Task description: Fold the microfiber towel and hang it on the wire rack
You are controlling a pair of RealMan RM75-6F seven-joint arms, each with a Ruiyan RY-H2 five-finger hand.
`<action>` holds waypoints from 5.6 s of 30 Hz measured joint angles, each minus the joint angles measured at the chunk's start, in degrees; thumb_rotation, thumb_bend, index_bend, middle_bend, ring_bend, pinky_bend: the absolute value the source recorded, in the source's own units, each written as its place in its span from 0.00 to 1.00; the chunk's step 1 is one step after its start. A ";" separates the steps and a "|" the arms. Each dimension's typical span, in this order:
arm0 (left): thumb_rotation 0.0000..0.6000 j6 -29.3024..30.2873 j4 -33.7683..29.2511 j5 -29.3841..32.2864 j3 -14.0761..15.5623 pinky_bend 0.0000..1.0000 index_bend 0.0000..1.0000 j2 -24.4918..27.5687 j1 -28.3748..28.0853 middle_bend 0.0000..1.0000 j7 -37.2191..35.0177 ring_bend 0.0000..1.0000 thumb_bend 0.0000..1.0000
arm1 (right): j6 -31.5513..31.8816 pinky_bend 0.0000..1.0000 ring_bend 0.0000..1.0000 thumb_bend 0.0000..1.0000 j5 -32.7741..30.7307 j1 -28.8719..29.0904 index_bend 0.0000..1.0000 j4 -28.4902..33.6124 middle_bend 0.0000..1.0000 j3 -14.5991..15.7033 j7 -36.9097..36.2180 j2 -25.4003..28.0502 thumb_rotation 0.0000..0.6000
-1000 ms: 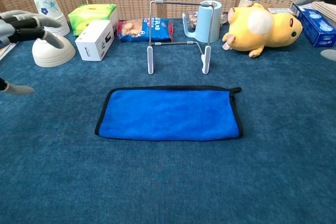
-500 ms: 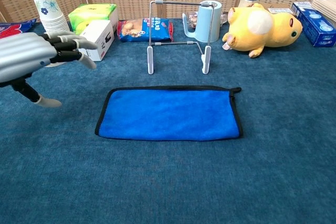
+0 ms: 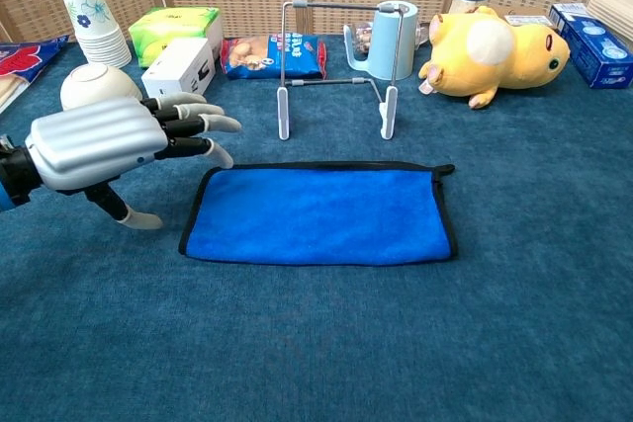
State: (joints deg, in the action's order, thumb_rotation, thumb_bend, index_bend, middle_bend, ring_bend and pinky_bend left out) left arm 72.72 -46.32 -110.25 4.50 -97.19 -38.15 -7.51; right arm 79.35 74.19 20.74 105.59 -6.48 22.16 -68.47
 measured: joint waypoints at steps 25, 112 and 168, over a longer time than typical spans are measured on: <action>1.00 1.53 10.39 2.95 0.98 0.00 0.22 -7.07 -3.13 0.07 -3.69 0.00 0.18 | 1.74 0.00 0.00 0.33 0.27 -2.92 0.03 1.14 0.00 -0.52 -0.37 1.28 1.00; 1.00 5.79 15.67 10.78 -1.06 0.00 0.71 -15.91 -6.39 0.26 -18.53 0.04 0.41 | 4.50 0.00 0.00 0.30 0.28 -8.17 0.04 1.99 0.01 -2.99 -5.61 3.46 1.00; 1.00 -9.61 -41.64 63.57 -35.72 0.00 0.74 9.30 -26.56 0.27 29.73 0.03 0.51 | 3.28 0.00 0.00 0.31 3.12 -11.05 0.04 -11.68 0.01 -2.15 -21.53 0.24 1.00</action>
State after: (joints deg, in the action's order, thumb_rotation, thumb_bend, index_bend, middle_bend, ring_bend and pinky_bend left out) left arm 63.11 -87.96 -46.68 -31.22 -87.89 -64.71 22.22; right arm 82.63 77.31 9.69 93.91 -8.64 0.64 -68.24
